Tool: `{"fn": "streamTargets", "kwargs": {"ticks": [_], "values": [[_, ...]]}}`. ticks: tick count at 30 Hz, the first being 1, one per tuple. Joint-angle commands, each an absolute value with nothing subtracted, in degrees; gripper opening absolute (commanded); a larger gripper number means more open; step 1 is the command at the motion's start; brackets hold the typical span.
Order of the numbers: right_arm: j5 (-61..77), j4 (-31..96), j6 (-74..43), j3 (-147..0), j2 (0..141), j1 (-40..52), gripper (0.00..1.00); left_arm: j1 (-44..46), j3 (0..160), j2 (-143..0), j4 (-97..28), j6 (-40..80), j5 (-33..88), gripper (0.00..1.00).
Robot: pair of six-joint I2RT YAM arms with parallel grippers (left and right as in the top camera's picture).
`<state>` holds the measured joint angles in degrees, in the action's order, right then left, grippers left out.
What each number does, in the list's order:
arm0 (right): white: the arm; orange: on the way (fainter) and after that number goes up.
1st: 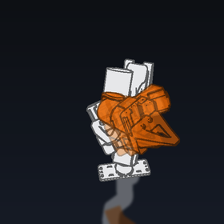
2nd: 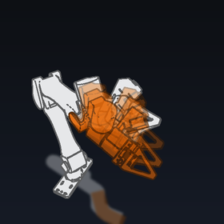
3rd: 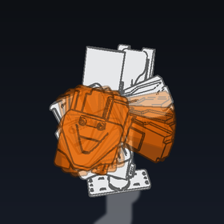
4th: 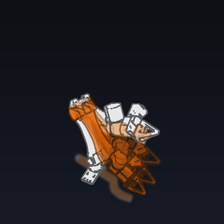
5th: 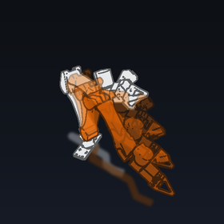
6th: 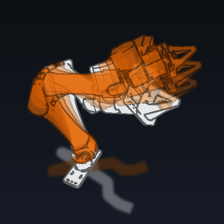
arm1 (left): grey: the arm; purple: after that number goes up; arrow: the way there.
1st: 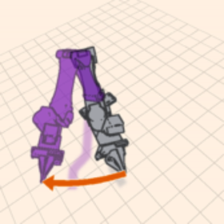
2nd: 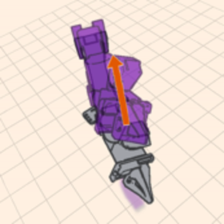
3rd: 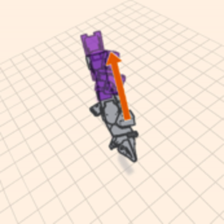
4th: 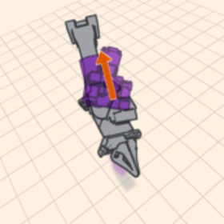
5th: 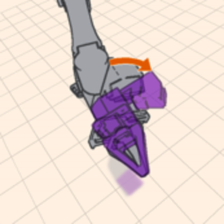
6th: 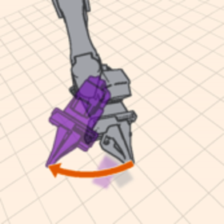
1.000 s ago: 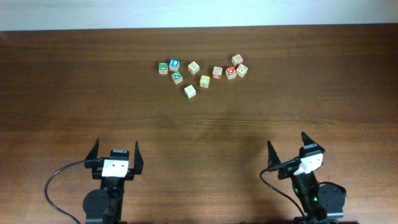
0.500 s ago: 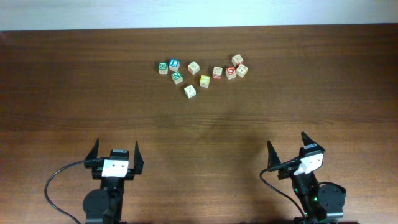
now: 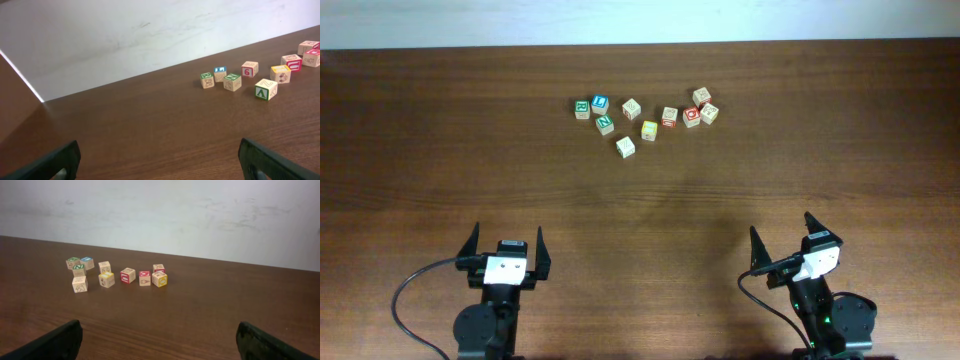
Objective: Rotate 4 blocks
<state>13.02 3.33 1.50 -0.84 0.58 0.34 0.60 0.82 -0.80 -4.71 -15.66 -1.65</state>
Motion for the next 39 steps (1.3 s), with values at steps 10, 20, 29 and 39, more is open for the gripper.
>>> {"fn": "streamTargets", "kwargs": {"ticks": [10, 20, 29, 39], "values": [[12.91, 3.36, 1.28, -0.32, 0.40, -0.01, 0.98, 0.32, 0.51, -0.40, -4.80, -15.99, -0.82, 0.99], [12.86, 3.18, 1.28, -0.32, 0.40, -0.03, 0.98, 0.32, 0.51, -0.40, -4.80, -15.99, -0.82, 0.99], [13.50, 3.20, 1.26, -0.32, 0.40, -0.03, 0.98, 0.32, 0.51, -0.40, -4.80, -15.97, -0.82, 0.99], [12.08, 0.56, 1.28, -0.34, 0.40, -0.03, 0.98, 0.32, 0.73, -0.40, -3.20, -15.92, 0.27, 0.99]]}}
